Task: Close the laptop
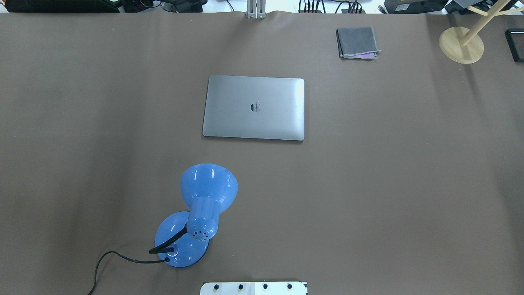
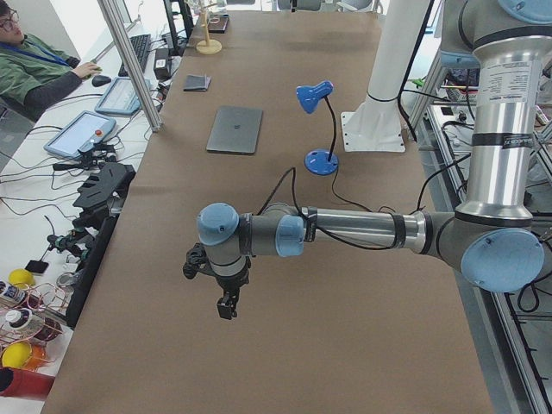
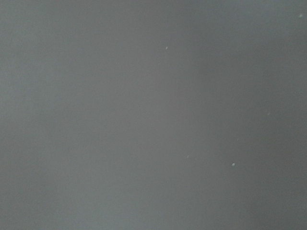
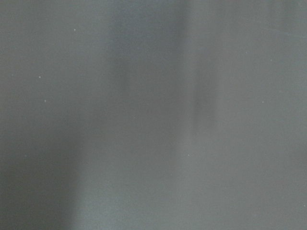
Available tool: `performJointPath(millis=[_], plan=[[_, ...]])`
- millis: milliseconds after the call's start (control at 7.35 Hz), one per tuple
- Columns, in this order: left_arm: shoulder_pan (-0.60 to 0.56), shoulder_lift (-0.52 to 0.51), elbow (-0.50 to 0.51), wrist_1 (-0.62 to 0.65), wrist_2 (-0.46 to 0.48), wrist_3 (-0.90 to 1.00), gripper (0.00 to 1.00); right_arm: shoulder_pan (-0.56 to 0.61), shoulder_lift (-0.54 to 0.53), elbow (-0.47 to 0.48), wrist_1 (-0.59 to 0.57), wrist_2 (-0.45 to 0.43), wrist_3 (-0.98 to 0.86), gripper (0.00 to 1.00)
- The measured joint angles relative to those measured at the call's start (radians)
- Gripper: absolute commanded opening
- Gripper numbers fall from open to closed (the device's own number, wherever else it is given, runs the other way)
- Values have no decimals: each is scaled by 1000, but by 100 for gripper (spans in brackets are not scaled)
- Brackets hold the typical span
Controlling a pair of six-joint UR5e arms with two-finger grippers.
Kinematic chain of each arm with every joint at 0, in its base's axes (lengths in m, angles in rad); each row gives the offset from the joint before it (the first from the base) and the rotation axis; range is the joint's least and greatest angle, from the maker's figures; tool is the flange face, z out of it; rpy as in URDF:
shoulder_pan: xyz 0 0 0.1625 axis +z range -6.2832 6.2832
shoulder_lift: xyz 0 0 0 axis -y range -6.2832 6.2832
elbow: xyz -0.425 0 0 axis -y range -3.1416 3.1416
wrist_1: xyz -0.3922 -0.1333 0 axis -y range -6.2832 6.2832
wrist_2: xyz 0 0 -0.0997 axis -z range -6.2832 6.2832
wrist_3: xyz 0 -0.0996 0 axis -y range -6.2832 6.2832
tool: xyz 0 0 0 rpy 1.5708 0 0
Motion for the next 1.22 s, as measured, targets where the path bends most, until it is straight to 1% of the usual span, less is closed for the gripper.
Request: performJointPath(millis=[136,408,544,816,1224], plan=[[-1,19,-26,8,17,0,99,0,12,2,-37,-4,-1,100],[-1,30,-39,14,19,-1,99,-3,78,31,-209,2,-2,100],[-1,29,-43,17,2,0,99,-3,91,53,-259,24,-3,100],[2,27,-60,11,-38,4,99,-6,91,71,-283,69,-3,100],[6,26,-74,3,-47,9,99,-10,88,64,-283,79,-3,100]])
